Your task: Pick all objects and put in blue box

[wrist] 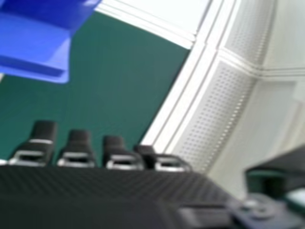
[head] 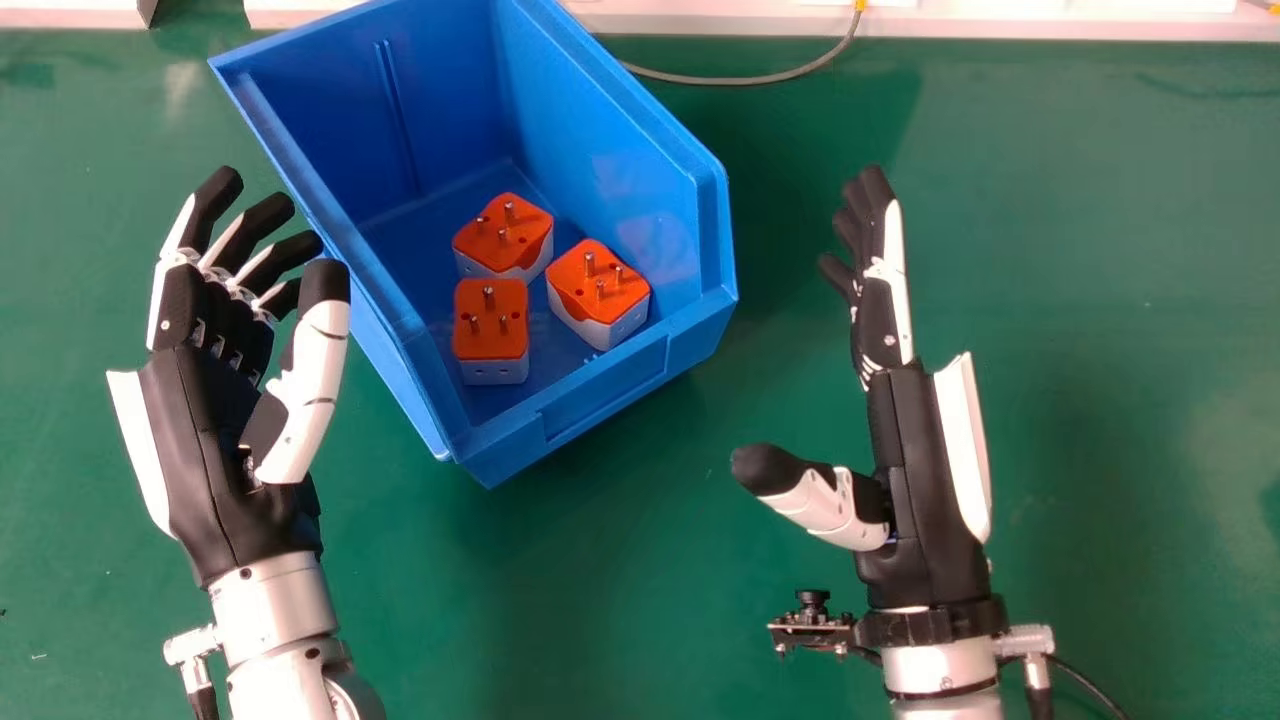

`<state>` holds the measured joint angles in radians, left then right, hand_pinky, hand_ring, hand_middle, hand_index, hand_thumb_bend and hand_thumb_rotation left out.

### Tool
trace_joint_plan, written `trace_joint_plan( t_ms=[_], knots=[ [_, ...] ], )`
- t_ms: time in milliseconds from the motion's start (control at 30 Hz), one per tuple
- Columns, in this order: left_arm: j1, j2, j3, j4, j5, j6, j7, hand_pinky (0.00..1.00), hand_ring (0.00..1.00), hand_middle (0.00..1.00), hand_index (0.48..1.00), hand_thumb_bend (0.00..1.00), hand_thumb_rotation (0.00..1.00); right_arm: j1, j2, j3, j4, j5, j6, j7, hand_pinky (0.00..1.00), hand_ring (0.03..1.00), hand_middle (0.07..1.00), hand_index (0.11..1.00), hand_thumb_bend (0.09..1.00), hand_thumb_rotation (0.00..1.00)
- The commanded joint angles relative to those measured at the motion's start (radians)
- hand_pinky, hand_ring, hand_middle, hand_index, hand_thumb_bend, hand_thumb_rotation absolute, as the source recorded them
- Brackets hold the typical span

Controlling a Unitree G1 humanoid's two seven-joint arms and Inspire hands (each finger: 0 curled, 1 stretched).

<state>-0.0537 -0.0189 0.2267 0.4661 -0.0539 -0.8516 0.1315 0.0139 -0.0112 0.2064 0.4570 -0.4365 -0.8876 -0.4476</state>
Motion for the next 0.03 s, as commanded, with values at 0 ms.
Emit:
trace_joint_plan(
  t_ms=[0],
  knots=[
    [-0.017,0.006,-0.002,-0.037,-0.003,0.005,-0.003,0.64,0.70,0.77,0.816,0.64,0.40,0.001,0.007,-0.013,-0.036,0.009,-0.002,0.000,0.94,0.988,1.000,1.000,0.894,0.96]
  ],
)
